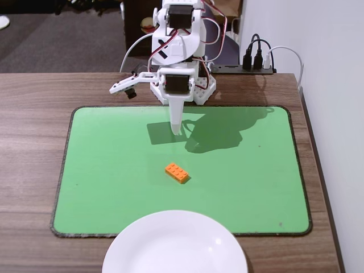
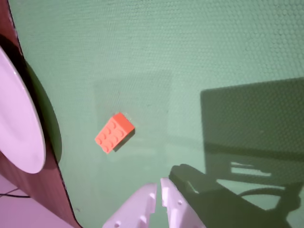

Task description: Grasp a lego block and put it on the plate.

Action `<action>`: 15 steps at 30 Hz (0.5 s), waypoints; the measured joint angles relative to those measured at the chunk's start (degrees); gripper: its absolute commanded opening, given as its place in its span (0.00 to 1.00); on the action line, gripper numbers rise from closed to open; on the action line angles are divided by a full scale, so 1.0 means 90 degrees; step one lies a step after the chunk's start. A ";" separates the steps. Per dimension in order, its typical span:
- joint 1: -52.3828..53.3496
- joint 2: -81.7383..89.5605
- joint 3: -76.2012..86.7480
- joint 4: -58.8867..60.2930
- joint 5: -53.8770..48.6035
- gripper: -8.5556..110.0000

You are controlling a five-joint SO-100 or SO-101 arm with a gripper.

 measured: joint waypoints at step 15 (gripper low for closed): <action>0.0391 -0.1543 -0.0820 -0.0615 -0.0020 0.08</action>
